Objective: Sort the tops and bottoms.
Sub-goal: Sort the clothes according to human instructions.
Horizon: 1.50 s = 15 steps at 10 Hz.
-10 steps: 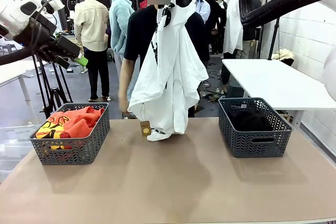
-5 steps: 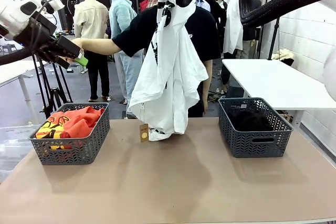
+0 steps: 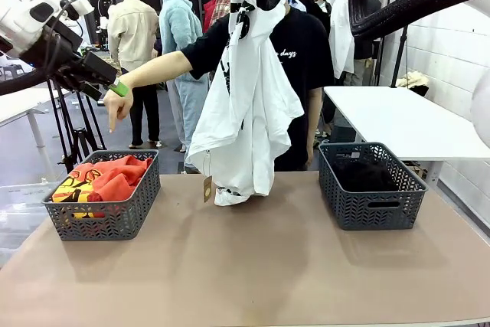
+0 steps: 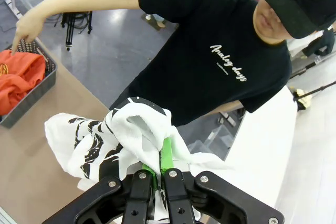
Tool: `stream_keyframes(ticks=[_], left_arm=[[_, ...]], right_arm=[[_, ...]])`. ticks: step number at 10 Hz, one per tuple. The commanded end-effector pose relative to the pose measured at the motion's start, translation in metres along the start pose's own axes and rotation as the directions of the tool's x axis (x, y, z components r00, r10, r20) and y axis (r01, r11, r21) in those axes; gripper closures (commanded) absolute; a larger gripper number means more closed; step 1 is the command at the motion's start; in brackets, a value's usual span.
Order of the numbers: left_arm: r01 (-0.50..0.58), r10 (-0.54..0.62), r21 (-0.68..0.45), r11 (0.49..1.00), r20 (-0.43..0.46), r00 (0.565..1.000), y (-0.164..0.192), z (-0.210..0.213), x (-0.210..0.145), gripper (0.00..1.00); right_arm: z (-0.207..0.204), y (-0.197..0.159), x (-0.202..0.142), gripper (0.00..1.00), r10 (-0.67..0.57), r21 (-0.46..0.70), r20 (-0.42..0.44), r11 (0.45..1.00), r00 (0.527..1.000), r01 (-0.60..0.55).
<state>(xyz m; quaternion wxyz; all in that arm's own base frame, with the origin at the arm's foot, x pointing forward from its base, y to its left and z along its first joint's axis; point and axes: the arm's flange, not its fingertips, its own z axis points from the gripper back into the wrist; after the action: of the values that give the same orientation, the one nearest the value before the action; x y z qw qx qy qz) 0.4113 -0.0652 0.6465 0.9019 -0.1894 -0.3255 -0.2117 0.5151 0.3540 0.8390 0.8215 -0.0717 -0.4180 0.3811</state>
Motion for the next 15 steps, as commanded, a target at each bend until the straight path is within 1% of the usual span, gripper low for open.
stream_keyframes(ticks=[1,9,10,12,13,14,15], left_arm=[[-0.014,0.014,0.006,1.0,0.009,1.0,-0.001,0.0,0.0,0.0],[-0.014,0.014,0.006,1.0,0.009,1.0,-0.001,0.0,0.0,0.0],[0.0,0.0,0.0,1.0,0.0,1.0,0.0,0.0,0.0,0.0],[0.07,-0.072,0.114,0.991,0.009,0.997,0.014,0.041,0.002,0.0],[0.068,-0.07,0.129,0.989,0.012,0.997,0.019,0.045,0.0,0.0],[0.063,-0.066,0.138,0.988,0.013,0.998,0.022,0.049,-0.001,0.0],[0.056,-0.06,0.142,0.988,0.024,0.998,0.025,0.054,-0.004,0.0]], right_arm=[[0.003,0.0,0.0,1.0,-0.02,-0.004,0.016,1.0,1.0,0.02],[0.003,0.0,0.0,1.0,-0.02,-0.004,0.016,1.0,1.0,0.02],[0.003,0.0,0.0,1.0,-0.02,-0.004,0.016,1.0,1.0,0.02],[0.003,0.0,0.0,1.0,-0.02,-0.004,0.016,1.0,1.0,0.02],[0.0,0.0,0.0,1.0,0.0,0.0,0.0,1.0,1.0,0.0],[-0.002,0.01,0.016,1.0,0.014,0.039,0.057,0.999,0.998,-0.016],[0.0,0.021,0.042,1.0,-0.003,0.101,0.184,0.995,0.983,-0.016]])
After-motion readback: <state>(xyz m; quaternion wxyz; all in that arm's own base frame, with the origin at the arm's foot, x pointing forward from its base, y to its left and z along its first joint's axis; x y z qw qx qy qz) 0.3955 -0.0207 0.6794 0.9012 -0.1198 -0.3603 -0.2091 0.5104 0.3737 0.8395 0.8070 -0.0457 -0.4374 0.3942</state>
